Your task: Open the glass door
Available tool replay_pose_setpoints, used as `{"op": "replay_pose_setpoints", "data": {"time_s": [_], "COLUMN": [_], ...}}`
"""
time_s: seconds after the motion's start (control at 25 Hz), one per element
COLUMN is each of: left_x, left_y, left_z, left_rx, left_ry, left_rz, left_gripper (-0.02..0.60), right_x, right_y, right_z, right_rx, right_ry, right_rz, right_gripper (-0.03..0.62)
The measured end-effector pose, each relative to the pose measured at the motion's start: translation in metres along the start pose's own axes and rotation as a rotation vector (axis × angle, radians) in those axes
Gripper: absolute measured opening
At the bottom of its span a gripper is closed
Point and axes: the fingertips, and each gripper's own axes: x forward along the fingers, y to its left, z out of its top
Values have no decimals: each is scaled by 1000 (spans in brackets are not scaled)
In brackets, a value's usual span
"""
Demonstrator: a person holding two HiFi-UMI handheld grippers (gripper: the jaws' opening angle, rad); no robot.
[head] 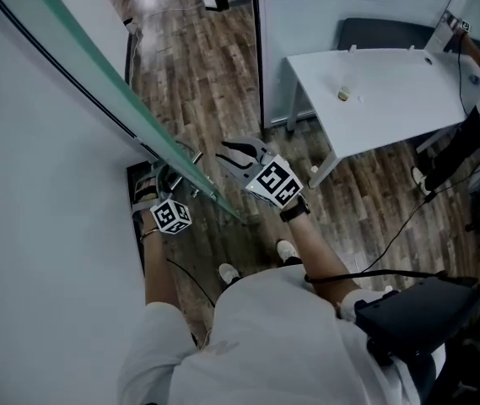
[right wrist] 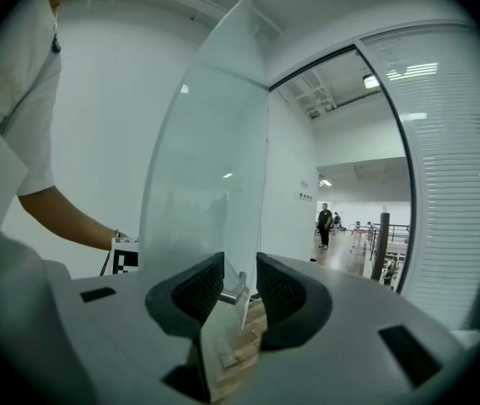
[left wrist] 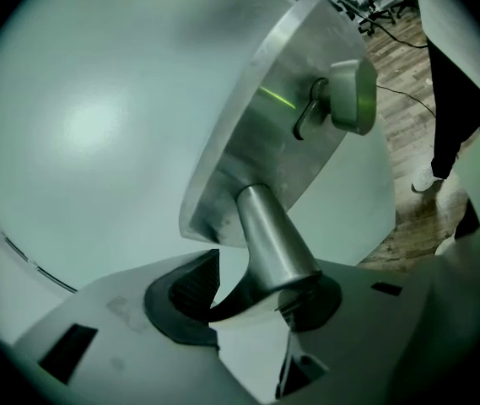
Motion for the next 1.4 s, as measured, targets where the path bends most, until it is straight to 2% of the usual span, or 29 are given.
{"op": "replay_pose_setpoints", "data": {"time_s": [0.2, 0.44, 0.6, 0.8, 0.92, 1.0, 1.08, 1.16, 1.28, 1.4], "left_x": [-10, -30, -41, -62, -80, -96, -116, -140, -183, -224], "left_y": [-8, -14, -11, -14, -15, -15, -17, -18, -19, -24], "left_z": [-22, -55, -75, -110, -137, -155, -173, -194, -229, -260], "left_rx": [-29, -7, 0, -68, -117, -188, -300, -427, -635, -781], "left_ry": [-19, 19, 42, 94, 154, 198, 225, 245, 274, 303], "left_rz": [15, 1, -3, 19, 41, 57, 86, 147, 260, 351], "left_gripper": [149, 151, 166, 187, 196, 204, 204, 204, 204, 202], "right_x": [44, 96, 123, 153, 168, 176, 183, 190, 205, 222], "right_y": [37, 89, 117, 161, 186, 201, 216, 229, 251, 277], "right_z": [-20, -49, -60, -74, -75, -73, -72, -73, -72, -69], "right_rx": [-150, -385, -482, -598, -667, -708, -740, -748, -712, -655], "right_ry": [89, 206, 266, 327, 348, 357, 367, 363, 342, 330], "right_rz": [116, 248, 321, 445, 494, 528, 566, 608, 681, 729], "right_gripper": [107, 146, 149, 149, 147, 146, 136, 121, 110, 109]}}
